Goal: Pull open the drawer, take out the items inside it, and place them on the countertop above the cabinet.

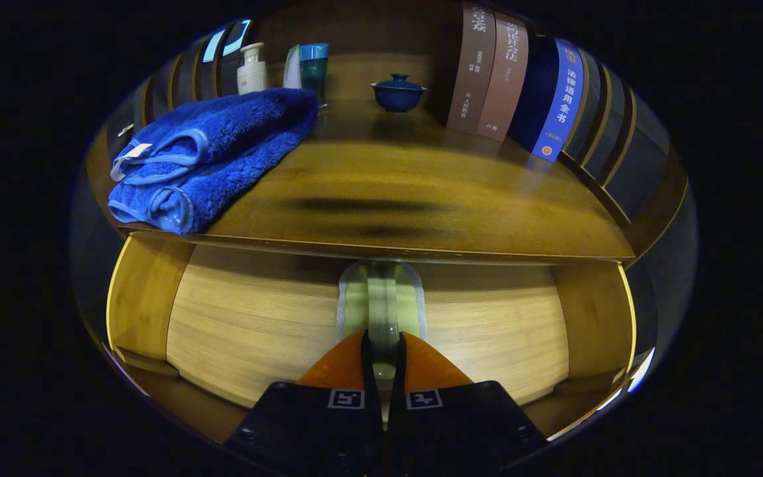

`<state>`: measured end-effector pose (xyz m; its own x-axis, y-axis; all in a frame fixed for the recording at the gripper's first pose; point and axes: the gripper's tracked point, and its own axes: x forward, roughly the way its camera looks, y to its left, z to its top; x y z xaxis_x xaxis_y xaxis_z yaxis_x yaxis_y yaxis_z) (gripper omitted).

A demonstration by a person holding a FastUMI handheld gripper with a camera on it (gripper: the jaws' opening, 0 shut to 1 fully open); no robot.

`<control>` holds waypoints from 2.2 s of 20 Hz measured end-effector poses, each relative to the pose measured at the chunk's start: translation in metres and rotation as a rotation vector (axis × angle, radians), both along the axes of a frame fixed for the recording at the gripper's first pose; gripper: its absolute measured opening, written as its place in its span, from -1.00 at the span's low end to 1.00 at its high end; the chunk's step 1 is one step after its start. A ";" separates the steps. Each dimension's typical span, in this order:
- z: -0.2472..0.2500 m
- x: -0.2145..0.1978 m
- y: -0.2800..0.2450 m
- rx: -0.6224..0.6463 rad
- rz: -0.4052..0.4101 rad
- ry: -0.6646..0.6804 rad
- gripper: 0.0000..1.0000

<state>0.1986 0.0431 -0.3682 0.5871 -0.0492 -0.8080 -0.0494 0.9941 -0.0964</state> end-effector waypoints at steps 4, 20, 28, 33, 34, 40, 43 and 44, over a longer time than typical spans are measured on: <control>0.030 -0.014 0.001 0.011 -0.006 -0.029 -0.84; 0.134 -0.021 0.002 0.063 0.024 -0.156 -0.85; 0.114 0.058 0.007 0.092 0.027 -0.119 -0.85; 0.114 0.100 0.013 0.096 0.048 -0.107 -0.85; 0.112 0.108 0.012 0.091 0.049 -0.103 -0.85; 0.109 0.138 0.015 0.119 0.058 -0.091 -0.82; 0.109 0.145 0.014 0.124 0.055 -0.104 -0.74; 0.108 0.146 0.014 0.124 0.057 -0.106 -0.74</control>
<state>0.3448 0.0571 -0.2598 0.6685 0.0832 -0.7390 -0.1025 0.9945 0.0193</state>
